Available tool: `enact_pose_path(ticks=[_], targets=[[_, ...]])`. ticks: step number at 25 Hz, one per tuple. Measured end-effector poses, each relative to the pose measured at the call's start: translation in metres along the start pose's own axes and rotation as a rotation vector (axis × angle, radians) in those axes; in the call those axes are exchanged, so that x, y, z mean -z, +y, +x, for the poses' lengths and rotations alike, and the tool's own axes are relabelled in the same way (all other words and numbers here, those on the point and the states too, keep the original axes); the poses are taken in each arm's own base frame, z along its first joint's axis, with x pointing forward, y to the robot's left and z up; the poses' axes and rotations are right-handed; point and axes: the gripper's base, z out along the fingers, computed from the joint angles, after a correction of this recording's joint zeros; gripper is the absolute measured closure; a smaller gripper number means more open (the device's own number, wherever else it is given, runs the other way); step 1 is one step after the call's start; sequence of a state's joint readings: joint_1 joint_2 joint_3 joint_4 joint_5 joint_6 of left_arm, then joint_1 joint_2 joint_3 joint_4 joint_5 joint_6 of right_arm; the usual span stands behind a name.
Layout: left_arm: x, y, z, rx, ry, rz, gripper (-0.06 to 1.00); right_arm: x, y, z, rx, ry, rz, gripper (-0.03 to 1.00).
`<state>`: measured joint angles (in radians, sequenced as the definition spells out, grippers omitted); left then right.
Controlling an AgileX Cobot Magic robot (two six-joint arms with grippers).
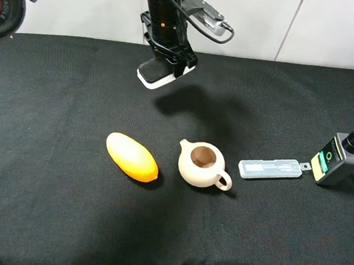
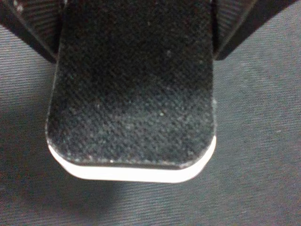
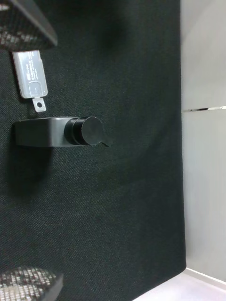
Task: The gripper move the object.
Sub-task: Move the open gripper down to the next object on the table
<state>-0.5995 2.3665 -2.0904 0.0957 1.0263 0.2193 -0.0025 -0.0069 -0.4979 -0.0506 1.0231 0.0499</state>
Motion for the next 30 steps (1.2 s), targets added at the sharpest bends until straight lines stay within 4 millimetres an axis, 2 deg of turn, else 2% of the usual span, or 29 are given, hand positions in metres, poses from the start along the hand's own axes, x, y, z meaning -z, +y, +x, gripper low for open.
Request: enact_pose_path(ticks=[14, 17, 22, 30], targets=[[0.004, -0.066, -0.012, -0.113, -0.009, 0.028, 0.29, 0.000, 0.000, 0.000, 0.000, 0.000, 0.000, 0.27], [0.001, -0.073, -0.012, -0.122, 0.002, 0.032, 0.29, 0.000, 0.000, 0.000, 0.000, 0.000, 0.000, 0.27], [-0.017, -0.080, -0.008, -0.131, 0.060, 0.041, 0.29, 0.000, 0.000, 0.000, 0.000, 0.000, 0.000, 0.27], [-0.025, -0.094, -0.006, -0.157, 0.097, 0.050, 0.29, 0.000, 0.000, 0.000, 0.000, 0.000, 0.000, 0.27]])
